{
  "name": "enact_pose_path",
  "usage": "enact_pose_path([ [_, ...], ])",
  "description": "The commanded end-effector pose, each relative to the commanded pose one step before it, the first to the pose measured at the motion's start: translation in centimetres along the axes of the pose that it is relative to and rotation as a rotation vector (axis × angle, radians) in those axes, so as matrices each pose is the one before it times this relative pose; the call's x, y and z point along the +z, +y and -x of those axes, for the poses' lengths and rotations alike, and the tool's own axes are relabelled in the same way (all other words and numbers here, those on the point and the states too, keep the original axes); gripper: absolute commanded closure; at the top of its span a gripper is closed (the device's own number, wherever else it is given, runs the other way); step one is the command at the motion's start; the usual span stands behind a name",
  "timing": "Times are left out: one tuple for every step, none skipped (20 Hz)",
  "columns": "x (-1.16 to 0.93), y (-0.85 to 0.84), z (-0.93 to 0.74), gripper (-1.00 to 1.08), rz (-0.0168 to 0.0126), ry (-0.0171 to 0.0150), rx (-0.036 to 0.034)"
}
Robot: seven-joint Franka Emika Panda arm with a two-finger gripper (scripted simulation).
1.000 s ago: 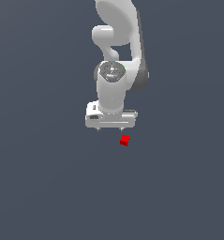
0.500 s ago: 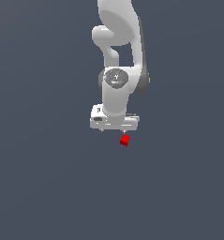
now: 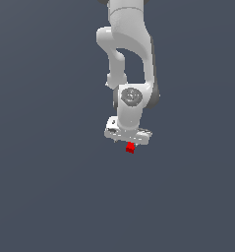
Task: Lift up the red cube by 0.2 meters.
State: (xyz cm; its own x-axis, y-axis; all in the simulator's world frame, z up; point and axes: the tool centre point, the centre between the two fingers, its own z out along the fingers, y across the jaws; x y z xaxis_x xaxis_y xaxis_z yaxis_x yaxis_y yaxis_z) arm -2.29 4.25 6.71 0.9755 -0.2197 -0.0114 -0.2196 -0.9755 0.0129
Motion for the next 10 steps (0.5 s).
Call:
enact_pose_path([
  [1.455,-0.842,0.317,-0.92,-0.00397,0.00382,0.04136],
  [0.497,-0.295,0.098,-0.92,-0.00135,0.00103,0.01351],
  [0.46,-0.275,0.086,-0.92,-0.00127,0.00095,0.01247],
  [0.421,-0.254,0.078,-0.92,-0.00117,0.00087,0.0114],
  [0.381,-0.231,0.07,-0.92,-0.00106,0.00079,0.0103],
  [0.341,-0.205,0.061,-0.92,-0.00095,0.00071,0.00921],
  [0.3,-0.183,0.054,-0.92,-0.00084,0.00062,0.00804],
  [0.257,-0.157,0.043,-0.92,-0.00074,0.00054,0.00695],
  [0.215,-0.135,0.034,-0.92,-0.00063,0.00045,0.00577],
  [0.172,-0.109,0.023,-0.92,-0.00052,0.00036,0.00464],
])
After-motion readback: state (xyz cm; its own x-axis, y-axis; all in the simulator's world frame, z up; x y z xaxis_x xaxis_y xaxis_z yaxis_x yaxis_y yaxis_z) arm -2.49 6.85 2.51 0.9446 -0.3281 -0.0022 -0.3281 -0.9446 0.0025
